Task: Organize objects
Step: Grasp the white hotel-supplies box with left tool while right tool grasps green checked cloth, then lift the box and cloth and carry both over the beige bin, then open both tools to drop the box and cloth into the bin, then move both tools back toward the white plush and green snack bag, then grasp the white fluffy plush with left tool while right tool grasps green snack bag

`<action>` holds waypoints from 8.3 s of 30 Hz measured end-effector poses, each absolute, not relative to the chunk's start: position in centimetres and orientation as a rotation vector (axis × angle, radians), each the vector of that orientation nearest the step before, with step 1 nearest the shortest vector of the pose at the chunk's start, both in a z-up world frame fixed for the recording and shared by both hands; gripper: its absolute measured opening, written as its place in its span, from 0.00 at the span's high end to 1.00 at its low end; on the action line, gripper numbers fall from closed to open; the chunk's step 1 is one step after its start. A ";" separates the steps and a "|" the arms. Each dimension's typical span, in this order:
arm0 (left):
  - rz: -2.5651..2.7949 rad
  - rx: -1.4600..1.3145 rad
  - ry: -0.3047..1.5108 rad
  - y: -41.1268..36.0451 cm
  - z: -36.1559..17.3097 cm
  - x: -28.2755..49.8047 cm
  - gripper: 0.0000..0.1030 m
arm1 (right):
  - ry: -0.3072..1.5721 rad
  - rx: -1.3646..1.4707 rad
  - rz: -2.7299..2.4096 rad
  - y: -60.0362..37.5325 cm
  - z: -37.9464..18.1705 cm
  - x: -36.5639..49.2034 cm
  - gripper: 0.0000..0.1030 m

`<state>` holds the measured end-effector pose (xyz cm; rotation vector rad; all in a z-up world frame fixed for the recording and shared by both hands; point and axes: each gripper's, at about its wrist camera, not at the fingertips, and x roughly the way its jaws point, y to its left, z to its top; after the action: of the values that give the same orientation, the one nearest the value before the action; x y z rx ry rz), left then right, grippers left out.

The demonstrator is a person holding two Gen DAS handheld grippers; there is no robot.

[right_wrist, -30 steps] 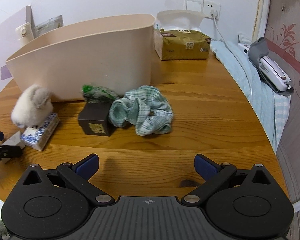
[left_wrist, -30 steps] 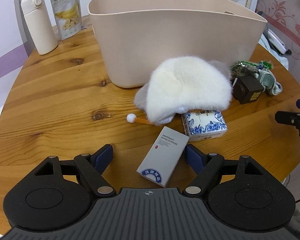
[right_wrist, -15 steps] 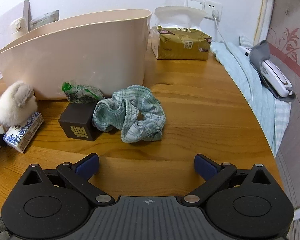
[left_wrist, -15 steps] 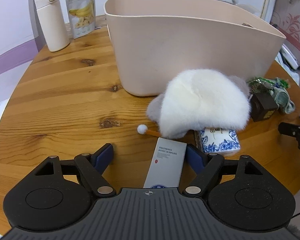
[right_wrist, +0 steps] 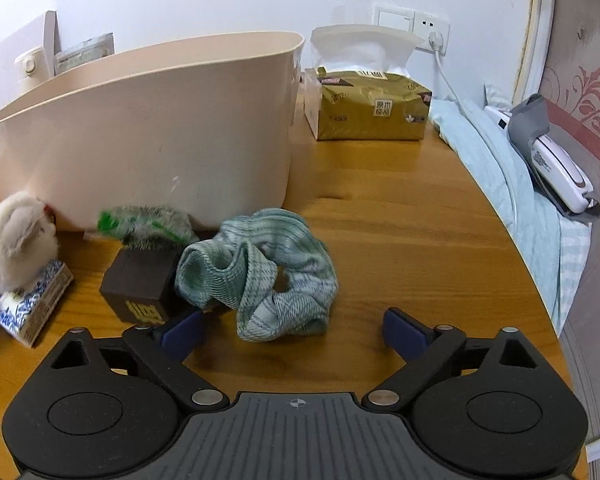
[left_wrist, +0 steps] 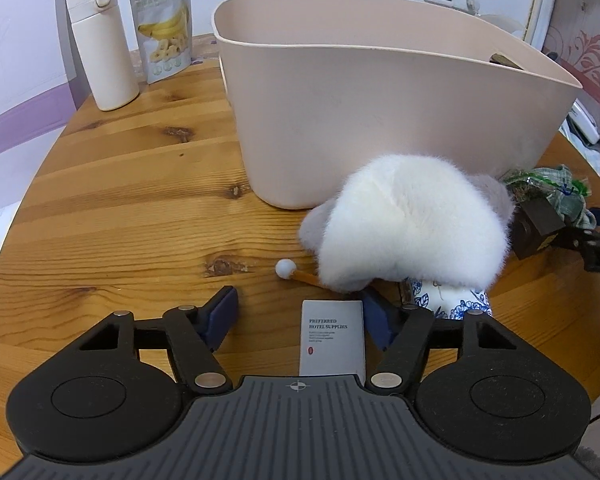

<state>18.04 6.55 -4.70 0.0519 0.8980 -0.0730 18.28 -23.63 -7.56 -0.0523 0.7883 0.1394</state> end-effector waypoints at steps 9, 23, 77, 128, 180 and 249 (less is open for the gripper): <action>-0.101 0.067 0.879 6.5 -4.6 17.3 0.49 | 0.758 -0.048 0.167 -23.1 -7.5 18.7 0.28; -0.110 0.065 0.867 6.1 -4.4 16.6 0.69 | 0.754 -0.046 0.196 -22.8 -6.9 17.6 0.79; -0.193 0.146 0.618 4.3 4.9 12.0 0.69 | 0.548 0.040 0.179 -23.8 0.5 10.2 0.82; -0.222 0.148 0.553 3.3 7.5 24.9 0.69 | 0.466 0.091 0.159 -20.8 4.3 19.5 0.81; -0.190 0.174 0.654 2.2 5.3 26.8 0.37 | 0.570 -0.011 0.208 -18.6 3.4 21.9 0.25; -0.221 0.077 0.768 2.1 -0.1 16.1 0.21 | 0.741 -0.114 0.222 -19.4 -2.2 13.8 0.00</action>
<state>16.06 2.11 -0.05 0.0769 0.7683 -0.2207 13.83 -19.38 -2.15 -0.1136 0.7412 0.2218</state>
